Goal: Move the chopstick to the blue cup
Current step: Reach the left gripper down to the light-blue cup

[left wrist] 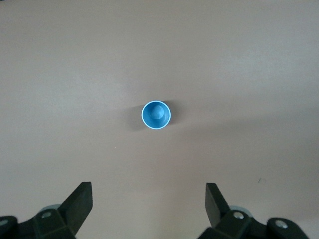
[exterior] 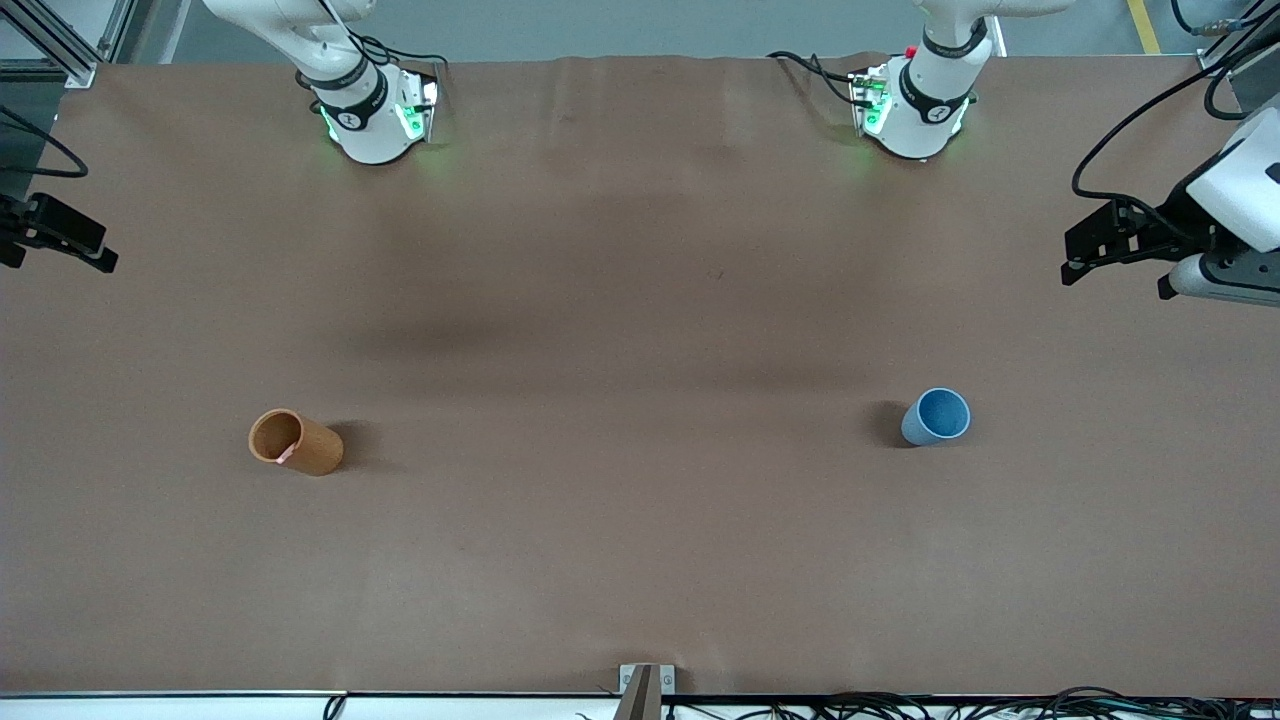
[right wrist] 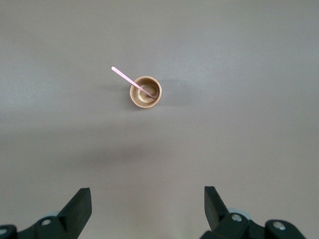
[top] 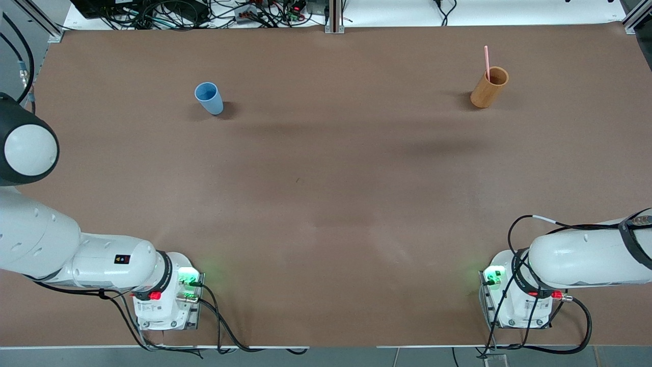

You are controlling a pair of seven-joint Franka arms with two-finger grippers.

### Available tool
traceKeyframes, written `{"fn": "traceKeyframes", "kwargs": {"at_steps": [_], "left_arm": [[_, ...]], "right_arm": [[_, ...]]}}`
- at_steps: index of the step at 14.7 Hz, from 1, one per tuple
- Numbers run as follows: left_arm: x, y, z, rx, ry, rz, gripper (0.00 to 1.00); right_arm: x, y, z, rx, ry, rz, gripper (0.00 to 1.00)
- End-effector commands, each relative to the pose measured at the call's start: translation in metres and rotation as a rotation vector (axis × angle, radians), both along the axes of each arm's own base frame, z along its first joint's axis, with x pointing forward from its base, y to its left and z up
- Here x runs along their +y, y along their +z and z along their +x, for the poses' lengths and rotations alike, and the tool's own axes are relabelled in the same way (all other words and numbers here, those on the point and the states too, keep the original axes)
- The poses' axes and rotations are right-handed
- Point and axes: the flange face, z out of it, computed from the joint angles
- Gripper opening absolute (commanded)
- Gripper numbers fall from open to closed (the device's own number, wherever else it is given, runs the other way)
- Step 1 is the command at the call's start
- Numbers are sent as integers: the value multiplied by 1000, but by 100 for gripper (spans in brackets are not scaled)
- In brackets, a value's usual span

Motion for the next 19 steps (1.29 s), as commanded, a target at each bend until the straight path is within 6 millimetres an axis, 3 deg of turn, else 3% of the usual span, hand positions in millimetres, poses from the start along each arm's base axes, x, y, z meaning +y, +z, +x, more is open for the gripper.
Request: {"fn": "traceKeyframes", "kwargs": {"at_steps": [1, 6, 7, 9, 10, 14, 17, 19], "left_arm": [[-3, 10, -5, -15, -2, 4, 100], [-2, 8, -3, -14, -7, 1, 100], [0, -8, 6, 7, 2, -2, 100], [-2, -56, 30, 69, 13, -31, 100], [-3, -93, 41, 104, 15, -32, 100], [1, -216, 47, 43, 27, -30, 100], [3, -283, 59, 25, 33, -26, 100], [6, -313, 61, 19, 41, -25, 100]], "right_arm": [[-3, 1, -1, -5, 6, 16, 100], [-2, 0, -1, -2, 8, 17, 100], [-2, 0, -1, -3, 8, 16, 100], [-2, 1, -1, -5, 8, 16, 100], [-2, 0, -1, -2, 8, 17, 100], [-2, 0, -1, -3, 8, 16, 100], [-2, 1, -1, -6, 8, 16, 100], [-2, 1, 0, -8, 8, 16, 100]]}}
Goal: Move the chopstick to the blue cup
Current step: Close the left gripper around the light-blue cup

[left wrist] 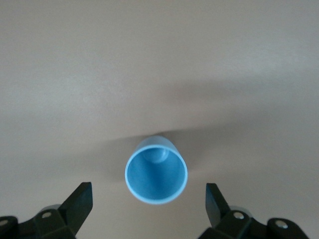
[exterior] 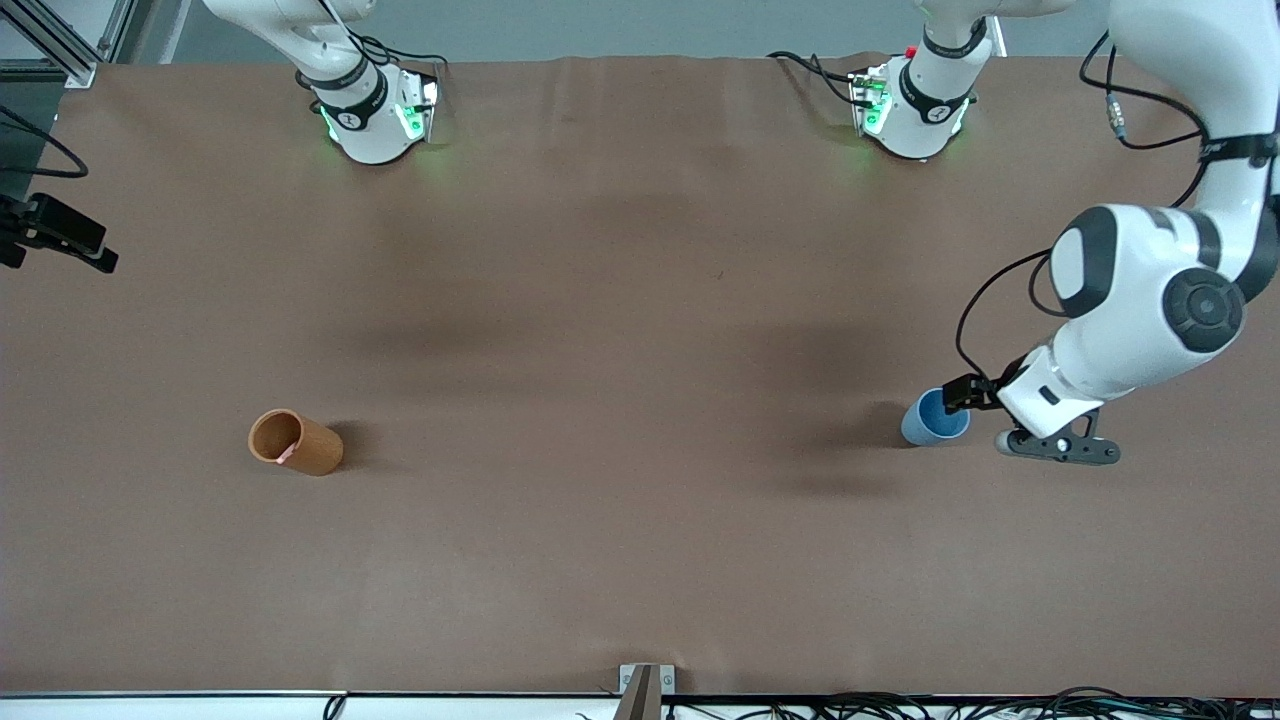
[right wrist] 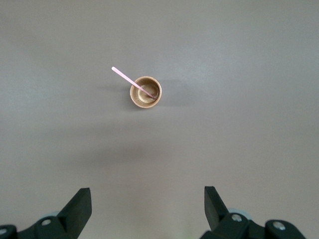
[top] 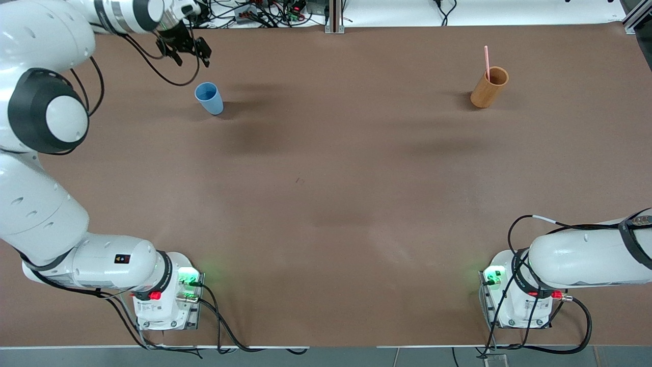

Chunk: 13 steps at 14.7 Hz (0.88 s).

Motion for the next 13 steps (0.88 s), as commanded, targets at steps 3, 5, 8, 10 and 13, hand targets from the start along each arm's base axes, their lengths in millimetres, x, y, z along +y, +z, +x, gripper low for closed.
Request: {"fn": "traceKeyframes", "kwargs": {"at_steps": [3, 5, 8, 10, 13], "left_arm": [[19, -55, -1, -17, 22, -1, 100], [23, -67, -7, -17, 23, 0, 99], [23, -94, -6, -13, 25, 0, 68], [23, -99, -10, -2, 30, 1, 22], [22, -103, -13, 7, 22, 4, 0]], "right_arm": [[-2, 1, 2, -22, 8, 17, 100], [0, 2, 3, -32, 12, 17, 100], [4, 2, 3, -33, 21, 15, 100], [4, 0, 4, -27, 18, 16, 100], [21, -30, 27, -12, 48, -2, 100]]}}
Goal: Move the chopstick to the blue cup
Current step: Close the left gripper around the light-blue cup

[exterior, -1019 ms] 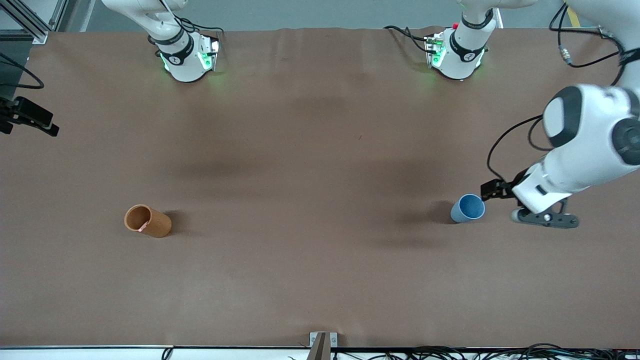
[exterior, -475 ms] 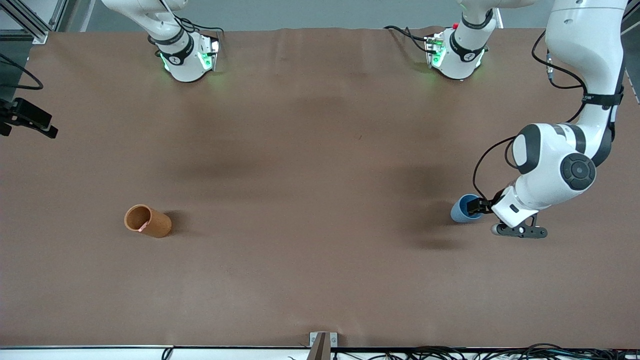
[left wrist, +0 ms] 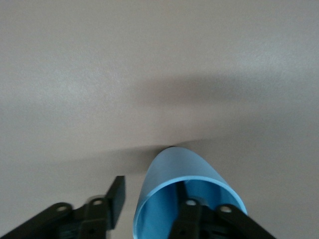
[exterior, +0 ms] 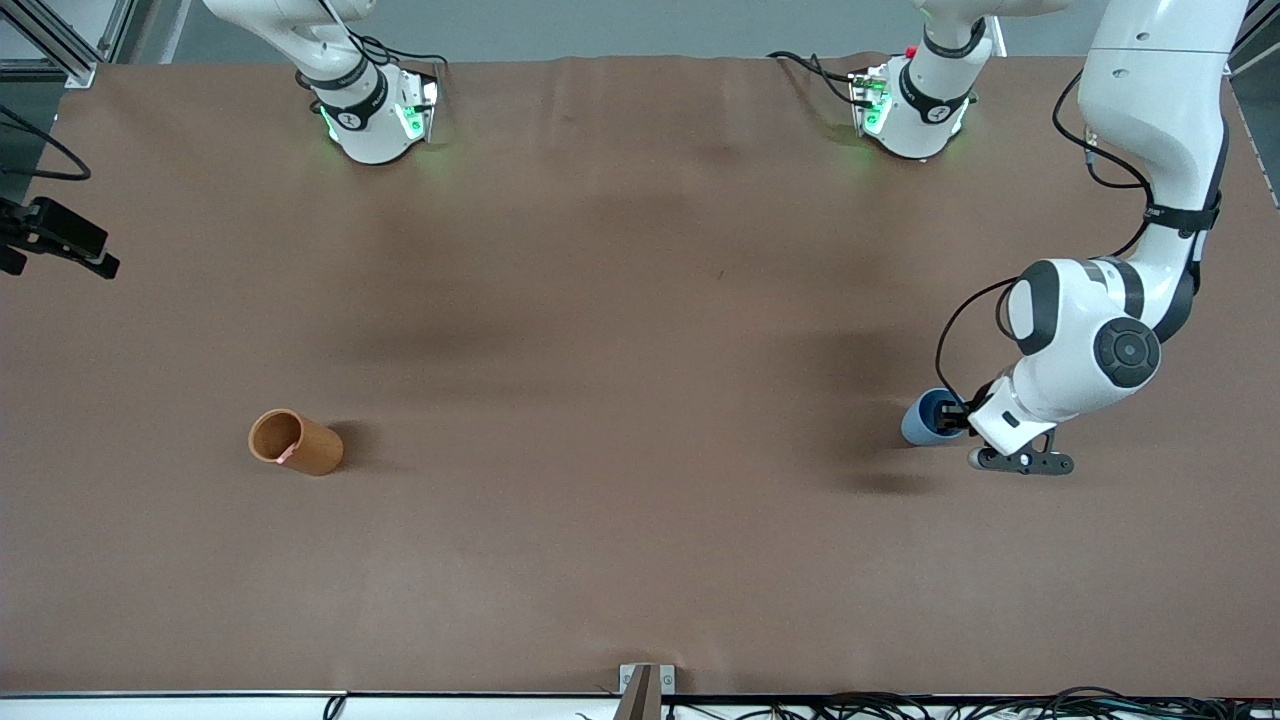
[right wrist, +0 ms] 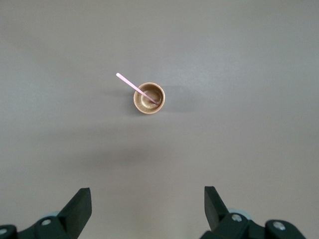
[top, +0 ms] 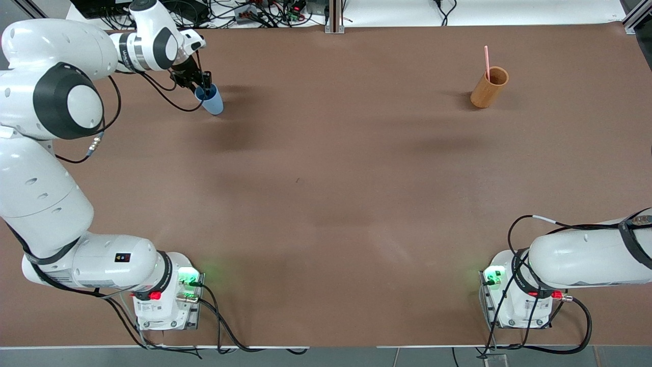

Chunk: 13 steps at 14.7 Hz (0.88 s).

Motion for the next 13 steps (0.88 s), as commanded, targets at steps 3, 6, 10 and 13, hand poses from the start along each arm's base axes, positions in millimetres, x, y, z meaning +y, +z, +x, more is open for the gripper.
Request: {"fn": "traceKeyframes", "kwargs": {"at_steps": [3, 6, 10, 13], "left_arm": [[-2, 21, -1, -29, -43, 24, 0], [-44, 68, 7, -67, -47, 27, 0], [-143, 118, 5, -29, 113, -13, 0], [-228, 126, -25, -26, 221, -18, 0]], "right_arm": [[30, -73, 51, 3, 58, -52, 99], [35, -132, 83, 28, 68, -72, 98], [89, -163, 102, 15, 111, -88, 93], [87, -184, 106, 44, 141, -150, 83]]}}
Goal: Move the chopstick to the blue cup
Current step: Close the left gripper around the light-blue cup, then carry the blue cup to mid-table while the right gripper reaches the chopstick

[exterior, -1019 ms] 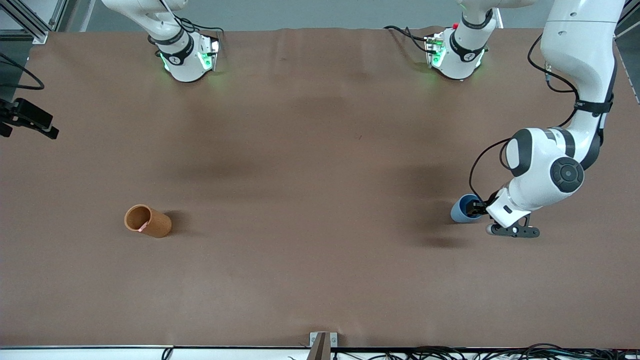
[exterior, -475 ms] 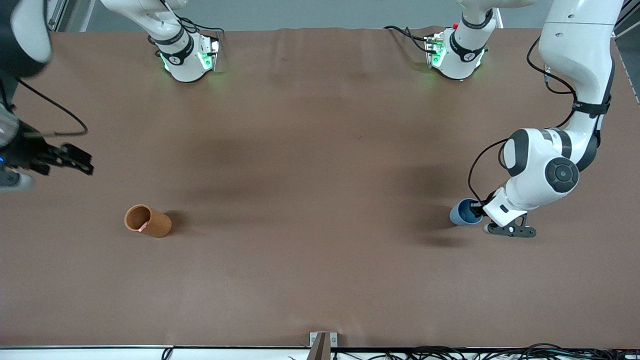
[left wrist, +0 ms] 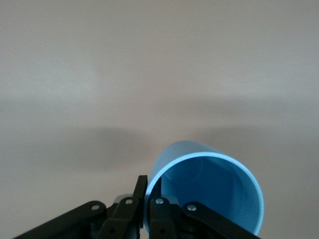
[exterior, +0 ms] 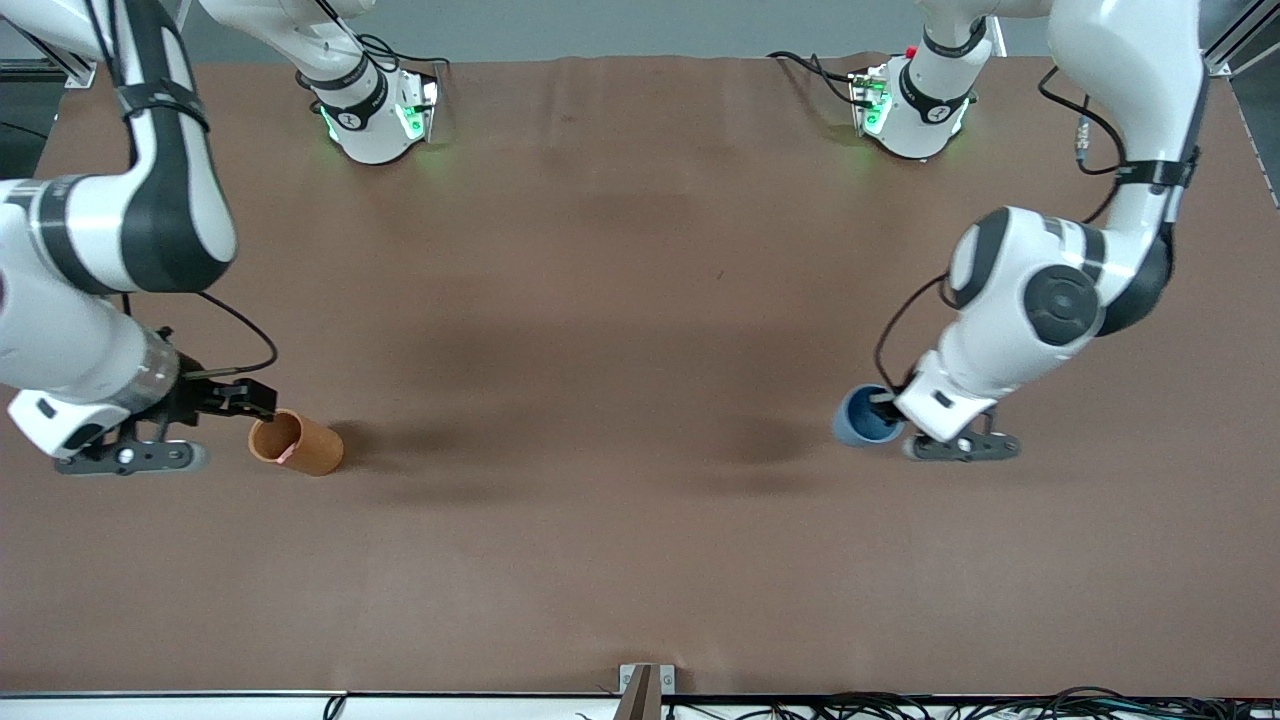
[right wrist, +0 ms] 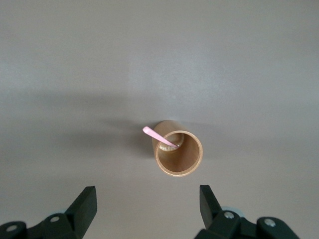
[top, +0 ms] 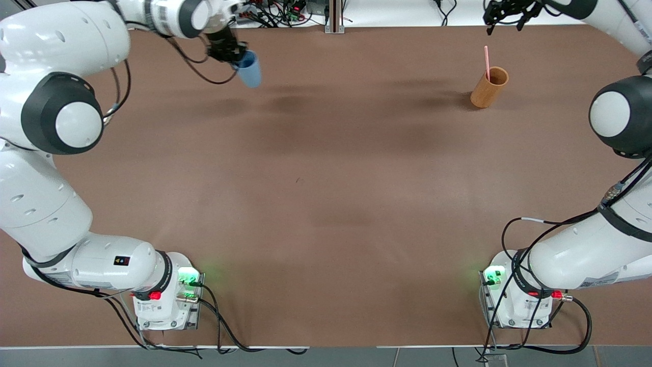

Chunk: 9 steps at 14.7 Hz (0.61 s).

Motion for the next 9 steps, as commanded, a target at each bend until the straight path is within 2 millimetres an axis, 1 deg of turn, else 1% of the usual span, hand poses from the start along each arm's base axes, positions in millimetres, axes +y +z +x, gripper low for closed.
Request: {"fn": "traceKeyframes", "kwargs": {"at_steps": [1, 2, 3, 4, 5, 6, 7, 8, 9], "left_arm": [[-69, 3, -23, 10, 92, -2, 0], [-98, -2, -33, 22, 114, -14, 1], [-126, -11, -41, 29, 134, -19, 1], [-149, -26, -45, 40, 168, -14, 1], [-168, -39, -51, 36, 181, 1, 1], [-186, -54, -62, 34, 178, 25, 1], [-192, -69, -67, 33, 179, 46, 1], [-197, -81, -71, 35, 169, 61, 1], [-199, -86, -72, 36, 162, 63, 1]], "right_arm": [[2, -10, 5, 11, 11, -46, 79], [5, -15, 9, -10, 19, -42, 74], [4, -22, 12, -15, 26, -42, 73], [2, -34, 14, 0, 49, -42, 71], [-2, -39, 17, 9, 79, -41, 68], [-2, -49, 22, -2, 112, -37, 66], [-2, -55, 27, -24, 142, -35, 63], [-6, -58, 31, -42, 174, -32, 62], [-5, -63, 35, -59, 216, -32, 62]]}}
